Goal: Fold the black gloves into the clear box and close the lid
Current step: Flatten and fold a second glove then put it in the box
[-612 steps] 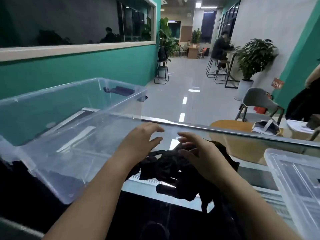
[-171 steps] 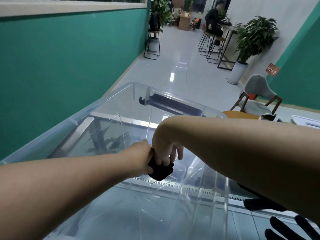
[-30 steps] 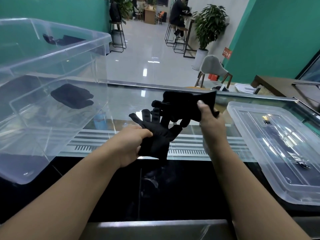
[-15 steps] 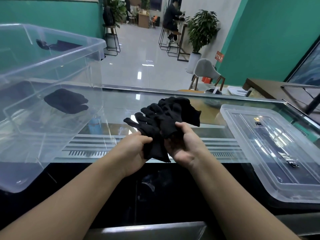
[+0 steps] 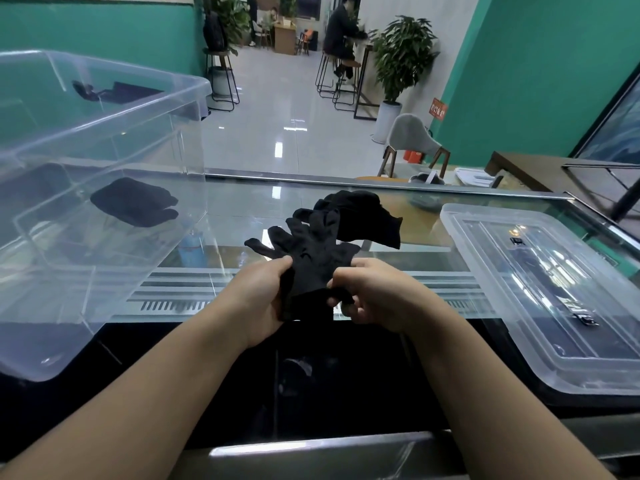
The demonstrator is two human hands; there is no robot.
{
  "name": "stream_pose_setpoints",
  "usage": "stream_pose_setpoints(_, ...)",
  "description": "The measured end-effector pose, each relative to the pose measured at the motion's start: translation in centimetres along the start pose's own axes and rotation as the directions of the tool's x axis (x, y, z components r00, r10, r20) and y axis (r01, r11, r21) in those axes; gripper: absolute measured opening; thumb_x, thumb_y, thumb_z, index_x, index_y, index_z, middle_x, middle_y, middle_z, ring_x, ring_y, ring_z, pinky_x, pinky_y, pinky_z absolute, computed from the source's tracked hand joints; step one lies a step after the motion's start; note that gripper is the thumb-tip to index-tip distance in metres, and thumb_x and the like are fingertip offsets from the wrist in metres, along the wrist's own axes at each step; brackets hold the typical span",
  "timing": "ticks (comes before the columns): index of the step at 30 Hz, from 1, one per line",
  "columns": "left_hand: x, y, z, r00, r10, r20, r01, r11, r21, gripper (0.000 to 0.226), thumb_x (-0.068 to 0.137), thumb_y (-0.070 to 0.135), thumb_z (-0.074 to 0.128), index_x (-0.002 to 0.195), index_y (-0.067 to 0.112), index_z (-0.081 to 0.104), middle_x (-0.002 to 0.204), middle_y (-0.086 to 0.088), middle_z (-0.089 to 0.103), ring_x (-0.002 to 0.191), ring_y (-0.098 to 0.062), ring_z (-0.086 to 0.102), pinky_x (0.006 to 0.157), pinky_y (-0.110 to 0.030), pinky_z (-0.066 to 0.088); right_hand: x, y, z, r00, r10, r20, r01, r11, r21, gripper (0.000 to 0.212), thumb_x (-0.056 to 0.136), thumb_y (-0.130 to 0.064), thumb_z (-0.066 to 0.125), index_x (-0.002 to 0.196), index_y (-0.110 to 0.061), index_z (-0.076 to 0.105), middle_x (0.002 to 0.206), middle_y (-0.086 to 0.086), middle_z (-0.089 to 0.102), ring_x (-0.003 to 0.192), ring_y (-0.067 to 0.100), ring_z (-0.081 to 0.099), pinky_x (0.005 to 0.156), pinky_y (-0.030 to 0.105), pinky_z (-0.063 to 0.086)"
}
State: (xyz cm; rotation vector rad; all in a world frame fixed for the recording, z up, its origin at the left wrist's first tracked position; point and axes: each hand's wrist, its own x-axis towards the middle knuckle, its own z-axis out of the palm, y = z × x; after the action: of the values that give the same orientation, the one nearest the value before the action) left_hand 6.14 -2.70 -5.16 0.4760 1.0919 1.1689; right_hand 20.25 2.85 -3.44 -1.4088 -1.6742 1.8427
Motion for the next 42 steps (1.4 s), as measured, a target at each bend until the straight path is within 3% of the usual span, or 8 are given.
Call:
stream_pose_setpoints(5,-0.1,0.0,0.1,0.999,-0.029,0.021,0.029,0.999,-0.033,0.032,0.091,0.005,0.032,0.089,-0.004,0.062,0.06,-0.011,0.067,0.049,-0.018,0.065,0.048,-0.022,0.055,0.2,0.2,0.4,0.981,0.001,0.194,-0.063,0.946,0.317,0.018,0.089,-0.006,0.038,0.073,-0.013,0.043,0.049,-0.001,0.055,0.032,0.005,0.037,0.031,0.011,0.024)
stream_pose_setpoints(11,0.5,-0.1,-0.4,0.997,-0.023,0.075,0.03,0.995,-0.09,0.045,0.097,0.037,0.035,0.107,0.005,0.065,0.091,-0.012,0.073,0.073,-0.023,0.07,0.057,-0.029,0.058,0.1,0.5,0.8,0.991,-0.043,0.13,0.053,0.996,-0.076,0.015,0.088,-0.005,0.051,0.075,-0.011,0.049,0.051,0.001,0.061,0.034,0.008,0.038,0.033,0.012,0.028)
stream_pose_setpoints(23,0.1,-0.5,0.4,0.962,0.169,-0.212,-0.094,0.941,0.326,0.019,0.091,0.009,0.047,0.084,-0.003,0.061,0.074,-0.017,0.064,0.061,-0.025,0.063,0.06,-0.029,0.054,-0.5,0.4,-1.0,0.997,-0.05,0.056,0.067,0.929,-0.363,0.02,0.083,-0.034,0.066,0.072,-0.019,0.059,0.058,-0.001,0.061,0.037,0.008,0.042,0.034,0.015,0.03)
stream_pose_setpoints(27,-0.9,1.8,-0.9,0.96,0.162,-0.229,0.094,0.583,0.807,0.043,0.091,0.039,0.048,0.076,0.0,0.057,0.065,-0.011,0.057,0.044,-0.021,0.05,0.047,-0.021,0.044,0.1,0.2,-2.0,0.995,-0.051,-0.085,0.024,0.958,-0.286,0.031,0.084,-0.039,0.064,0.071,-0.01,0.062,0.066,0.008,0.065,0.035,0.009,0.041,0.036,0.015,0.031)
stream_pose_setpoints(29,-1.0,3.1,-2.0,0.931,0.268,-0.249,0.168,0.291,0.942,0.047,0.091,0.046,0.046,0.074,0.004,0.059,0.062,-0.009,0.056,0.046,-0.022,0.047,0.048,-0.023,0.038,0.5,0.1,-2.2,0.992,-0.05,-0.119,0.015,0.96,-0.28,0.032,0.085,-0.034,0.064,0.075,-0.004,0.063,0.064,0.008,0.063,0.033,0.008,0.041,0.037,0.015,0.032)
stream_pose_setpoints(31,-0.5,3.8,-2.8,0.872,0.432,-0.229,0.167,0.175,0.97,0.041,0.09,0.047,0.047,0.071,0.011,0.056,0.056,-0.008,0.045,0.05,-0.023,0.04,0.05,-0.027,0.03,0.9,0.0,-2.4,0.99,-0.055,-0.131,0.014,0.956,-0.293,0.029,0.086,-0.03,0.064,0.079,-0.002,0.065,0.062,0.008,0.063,0.031,0.007,0.041,0.037,0.016,0.032)
stream_pose_setpoints(36,1.3,3.0,-2.2,0.858,0.455,-0.239,0.115,0.283,0.952,0.053,0.084,0.049,0.056,0.052,0.01,0.041,0.031,0.007,0.024,0.041,-0.018,0.027,0.048,-0.028,0.022,1.6,-0.3,-2.2,0.979,-0.132,-0.154,0.076,0.942,-0.327,0.016,0.085,-0.015,0.062,0.072,-0.006,0.062,0.065,0.009,0.063,0.036,0.01,0.041,0.039,0.018,0.032)
stream_pose_setpoints(42,2.4,1.1,-2.8,0.788,0.579,-0.207,0.011,0.324,0.946,0.029,0.079,0.029,0.063,0.066,0.004,0.065,0.05,-0.001,0.052,0.051,-0.017,0.047,0.054,-0.026,0.036,2.0,0.4,-1.6,0.95,-0.271,-0.153,0.197,0.905,-0.376,0.02,0.086,-0.011,0.062,0.067,-0.016,0.062,0.054,-0.001,0.053,0.04,0.01,0.042,0.037,0.019,0.032)
